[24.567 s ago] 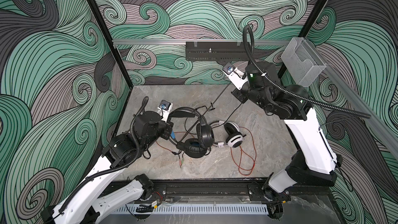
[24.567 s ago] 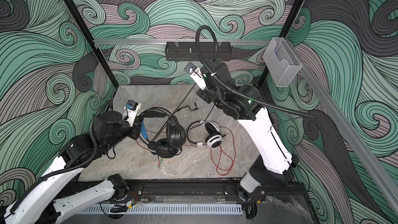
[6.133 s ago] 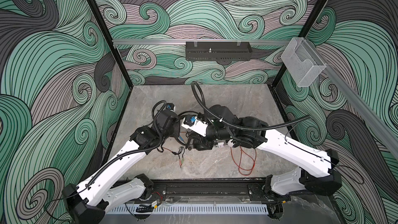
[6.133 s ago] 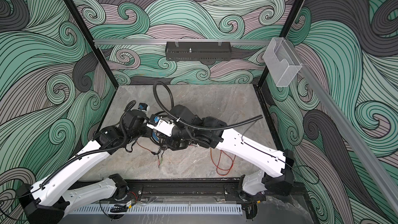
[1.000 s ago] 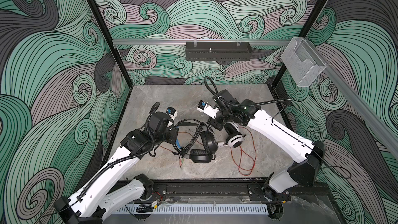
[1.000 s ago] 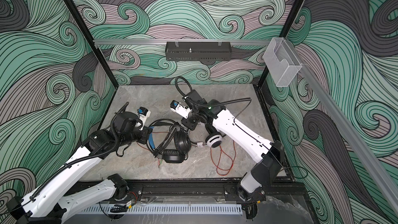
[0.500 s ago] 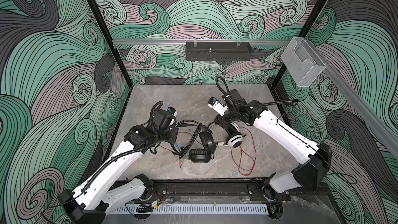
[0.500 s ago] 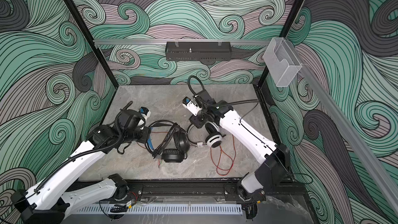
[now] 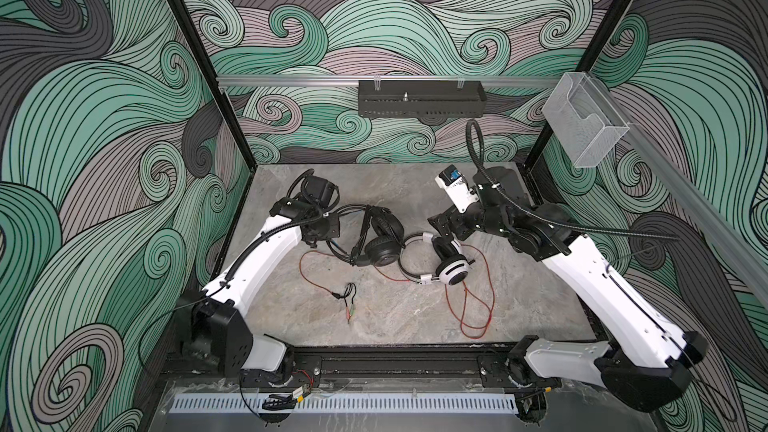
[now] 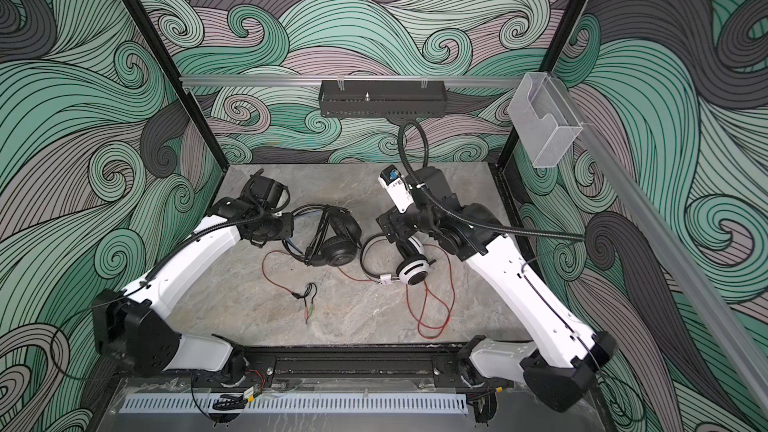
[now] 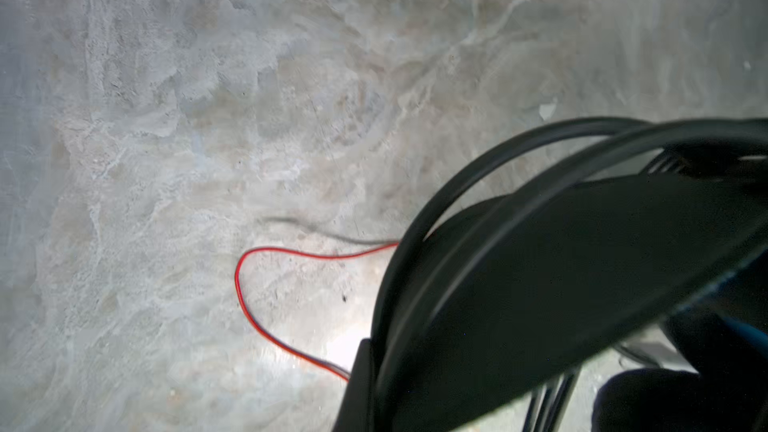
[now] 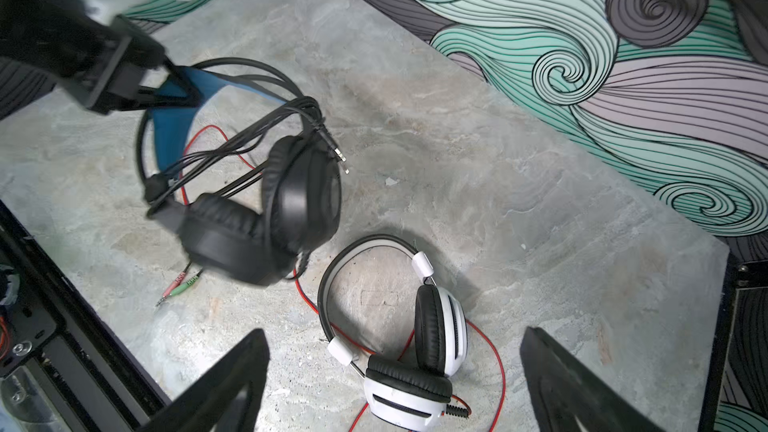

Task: Wrap the headphones
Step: 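Carry the wrapped black-and-blue headset with the left gripper to the far table edge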

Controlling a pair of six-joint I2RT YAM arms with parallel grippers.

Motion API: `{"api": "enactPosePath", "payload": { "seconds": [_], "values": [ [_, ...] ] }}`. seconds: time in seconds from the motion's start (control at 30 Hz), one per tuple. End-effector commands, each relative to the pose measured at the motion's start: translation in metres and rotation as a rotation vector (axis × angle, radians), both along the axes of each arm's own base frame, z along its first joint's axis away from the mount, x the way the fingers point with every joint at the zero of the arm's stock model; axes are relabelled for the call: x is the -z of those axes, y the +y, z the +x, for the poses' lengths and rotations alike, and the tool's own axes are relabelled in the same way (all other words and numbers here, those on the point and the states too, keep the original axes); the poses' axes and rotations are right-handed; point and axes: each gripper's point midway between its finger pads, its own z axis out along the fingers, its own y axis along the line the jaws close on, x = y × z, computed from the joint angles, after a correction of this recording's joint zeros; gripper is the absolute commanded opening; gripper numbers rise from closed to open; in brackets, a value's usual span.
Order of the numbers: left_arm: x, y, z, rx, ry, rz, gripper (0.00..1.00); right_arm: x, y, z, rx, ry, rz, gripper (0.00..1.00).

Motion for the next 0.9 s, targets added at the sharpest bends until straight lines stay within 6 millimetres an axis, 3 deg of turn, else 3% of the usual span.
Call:
{"api": "enactPosePath", "payload": {
  "seconds": [0.0, 0.3, 0.4, 0.63, 0.87],
  "values": [
    [-0.026, -0.002, 0.057, -0.032, -0.126, -0.122, 0.0, 0.015, -0.002, -0.018, -0.001, 0.102, 0.012, 0.99],
    [0.011, 0.033, 0.151, -0.022, -0.06, -0.082, 0.0, 0.02, -0.014, -0.035, 0.012, 0.143, -0.007, 0.99],
    [0.029, 0.039, 0.17, -0.011, 0.007, -0.112, 0.0, 0.019, -0.012, -0.036, 0.011, 0.153, 0.001, 0.99],
    [0.05, 0.052, 0.195, -0.01, 0.025, -0.153, 0.0, 0.024, -0.005, -0.032, 0.009, 0.171, -0.006, 0.99],
    [0.071, 0.056, 0.198, -0.045, 0.072, -0.182, 0.0, 0.021, 0.006, -0.023, -0.003, 0.162, 0.005, 0.99]
  ]
}}
